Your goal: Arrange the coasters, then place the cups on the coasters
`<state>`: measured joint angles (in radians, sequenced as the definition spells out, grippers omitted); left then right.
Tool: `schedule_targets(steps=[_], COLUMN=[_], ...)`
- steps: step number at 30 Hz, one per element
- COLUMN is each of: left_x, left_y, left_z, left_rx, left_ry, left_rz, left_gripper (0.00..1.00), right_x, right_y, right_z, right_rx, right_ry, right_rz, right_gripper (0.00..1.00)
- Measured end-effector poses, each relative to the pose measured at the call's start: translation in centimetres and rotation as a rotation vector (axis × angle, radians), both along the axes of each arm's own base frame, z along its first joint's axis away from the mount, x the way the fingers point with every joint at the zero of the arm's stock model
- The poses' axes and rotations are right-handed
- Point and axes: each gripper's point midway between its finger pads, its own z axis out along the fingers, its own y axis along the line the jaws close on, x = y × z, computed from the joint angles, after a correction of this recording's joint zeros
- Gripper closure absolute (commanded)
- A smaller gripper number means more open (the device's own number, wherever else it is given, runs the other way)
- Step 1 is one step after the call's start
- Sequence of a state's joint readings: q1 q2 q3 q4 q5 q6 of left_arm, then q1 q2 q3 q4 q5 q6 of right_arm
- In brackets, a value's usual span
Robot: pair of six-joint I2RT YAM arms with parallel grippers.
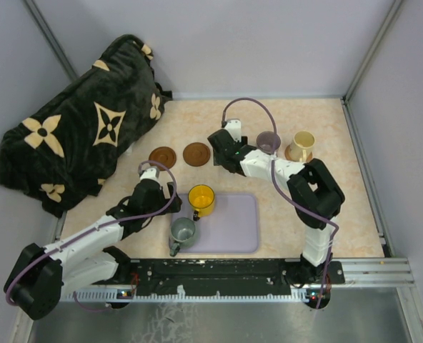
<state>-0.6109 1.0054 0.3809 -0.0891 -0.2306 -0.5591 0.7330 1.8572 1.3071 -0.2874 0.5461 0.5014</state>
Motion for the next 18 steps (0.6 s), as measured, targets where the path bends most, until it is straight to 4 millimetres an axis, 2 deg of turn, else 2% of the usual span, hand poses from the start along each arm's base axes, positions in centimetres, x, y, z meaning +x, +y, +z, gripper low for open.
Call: schedule_targets(steps=[4,7,13,18], left_x=[0.2,0.3,0.5,0.5], left_y=[-0.1,-0.1,-0.4,-1.0], left_z=[0.8,1.5,3.0,4.4], left_rx=[-0.008,-0.015,-0.030,-0.055], left_ry=[-0.029,-0.053,-0.101,-0.137], left_rz=[-0.008,-0.015,-0.046,-0.079], left_gripper=[0.00,0.00,0.00,0.00], right_x=[-0.6,-1.1,-3.0,-5.1], right_y=[-0.7,-1.0,-1.0,-1.4], right_z=[0.2,1.2,4.7,8.5], right_rx=[-0.008,0.005,0.064,0.141], right_ry=[-0.003,-0.018,-0.071,-0.134], right_rz=[-0.007,-0.009,0.010,0.029], right_gripper=[0.28,0.27,0.27,0.34])
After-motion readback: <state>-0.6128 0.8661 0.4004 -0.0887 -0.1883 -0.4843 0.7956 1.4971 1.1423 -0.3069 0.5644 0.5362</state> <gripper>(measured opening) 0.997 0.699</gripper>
